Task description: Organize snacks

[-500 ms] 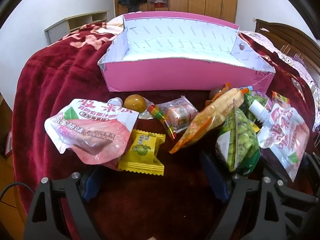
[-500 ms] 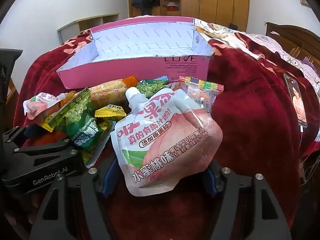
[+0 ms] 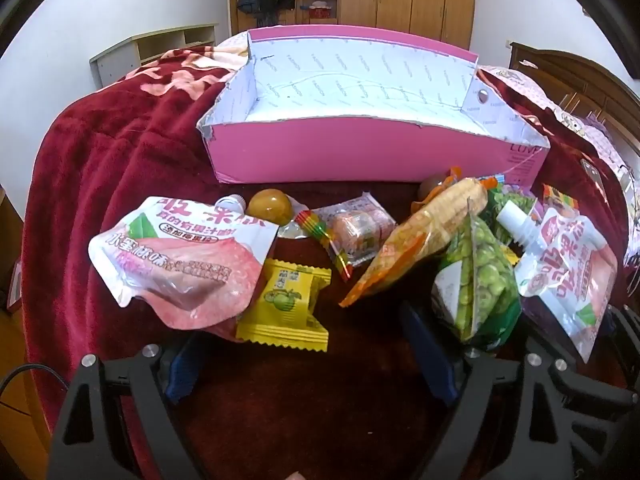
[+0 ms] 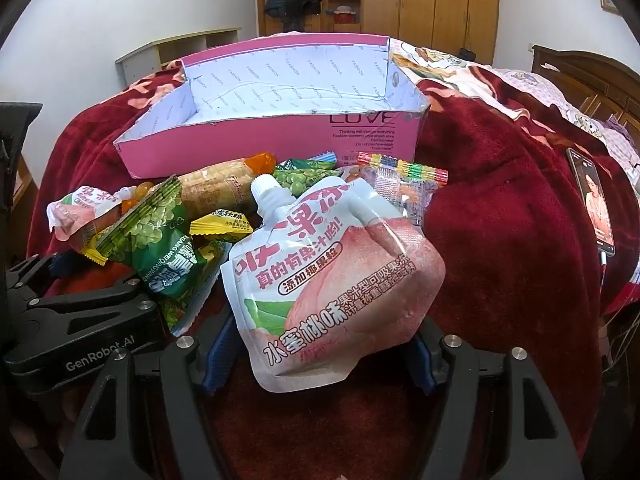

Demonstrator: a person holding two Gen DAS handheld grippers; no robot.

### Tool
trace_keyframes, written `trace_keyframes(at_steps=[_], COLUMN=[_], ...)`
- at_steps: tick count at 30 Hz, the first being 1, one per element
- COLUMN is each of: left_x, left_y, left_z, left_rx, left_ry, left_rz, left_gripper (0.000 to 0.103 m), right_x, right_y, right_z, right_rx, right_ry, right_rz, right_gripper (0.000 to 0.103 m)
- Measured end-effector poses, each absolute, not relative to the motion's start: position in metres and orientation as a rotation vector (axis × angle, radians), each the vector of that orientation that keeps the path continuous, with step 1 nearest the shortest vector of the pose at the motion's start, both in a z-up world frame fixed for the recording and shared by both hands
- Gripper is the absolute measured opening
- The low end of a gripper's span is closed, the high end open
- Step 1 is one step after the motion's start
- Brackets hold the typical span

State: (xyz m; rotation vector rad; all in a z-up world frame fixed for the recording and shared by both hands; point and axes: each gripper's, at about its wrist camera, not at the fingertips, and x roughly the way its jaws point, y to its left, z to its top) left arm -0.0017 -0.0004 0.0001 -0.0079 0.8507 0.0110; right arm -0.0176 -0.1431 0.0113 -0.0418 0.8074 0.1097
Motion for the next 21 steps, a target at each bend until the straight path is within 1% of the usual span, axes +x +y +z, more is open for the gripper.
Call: trace_keyframes(at_steps=[21], left_x=[-0.0027], left_y=[0.0008], left_z=[-0.0007], left_rx=[-0.016], left_ry=[0.845], left_rz=[0.008], left_gripper=[0.092], right_x=[-0.0174], right_y=[-0.1426], right_z=[0.0117], right_rx=[-0.042], right_ry=[0.805], right_rz=[0.109], right_gripper=[0.071])
